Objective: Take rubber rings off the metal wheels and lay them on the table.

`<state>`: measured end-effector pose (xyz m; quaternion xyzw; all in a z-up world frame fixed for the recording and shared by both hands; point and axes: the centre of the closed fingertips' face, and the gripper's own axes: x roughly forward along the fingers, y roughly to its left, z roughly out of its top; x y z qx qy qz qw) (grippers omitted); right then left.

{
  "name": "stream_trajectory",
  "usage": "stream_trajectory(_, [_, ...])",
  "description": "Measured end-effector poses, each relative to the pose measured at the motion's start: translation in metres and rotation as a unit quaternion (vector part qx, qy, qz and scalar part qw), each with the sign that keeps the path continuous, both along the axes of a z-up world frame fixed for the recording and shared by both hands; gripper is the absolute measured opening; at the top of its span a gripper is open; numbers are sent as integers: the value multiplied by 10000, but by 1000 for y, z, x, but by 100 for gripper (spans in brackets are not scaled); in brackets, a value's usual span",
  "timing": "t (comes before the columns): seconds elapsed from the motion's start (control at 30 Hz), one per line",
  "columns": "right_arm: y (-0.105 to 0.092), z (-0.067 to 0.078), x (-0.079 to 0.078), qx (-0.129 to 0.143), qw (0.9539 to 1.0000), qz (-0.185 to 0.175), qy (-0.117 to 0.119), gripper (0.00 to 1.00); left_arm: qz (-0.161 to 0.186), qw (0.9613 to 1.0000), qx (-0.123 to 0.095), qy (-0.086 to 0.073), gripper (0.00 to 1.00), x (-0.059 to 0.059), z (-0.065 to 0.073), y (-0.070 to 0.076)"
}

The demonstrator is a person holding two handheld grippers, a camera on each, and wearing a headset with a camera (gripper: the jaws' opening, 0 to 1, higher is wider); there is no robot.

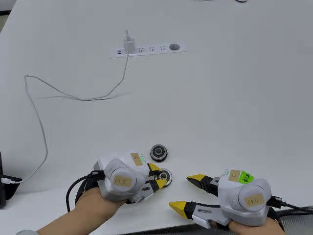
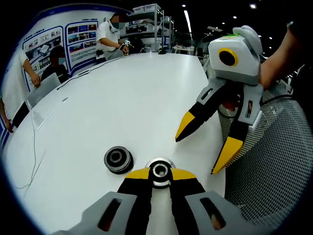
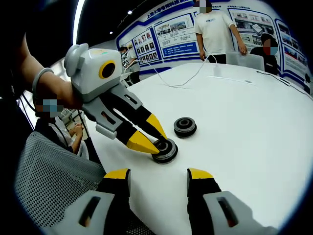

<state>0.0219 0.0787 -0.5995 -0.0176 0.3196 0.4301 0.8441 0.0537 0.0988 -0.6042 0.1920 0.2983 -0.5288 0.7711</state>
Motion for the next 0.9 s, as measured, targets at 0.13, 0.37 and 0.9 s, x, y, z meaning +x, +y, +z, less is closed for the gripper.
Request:
stream_trajectory(0.13, [1,0,3,65,9999,-46,64,46,-12,10000,-9,-7,14,1,0,0])
stream_trajectory(0.37, [1,0,7,272,9991,-229,221,41,-24,10000,-23,-15,13,1,-1,0])
stream_trajectory(0.9, [3,2,26,1019,9847,-1066,927,28,-48,10000,-27,-51,13,1,-1,-1])
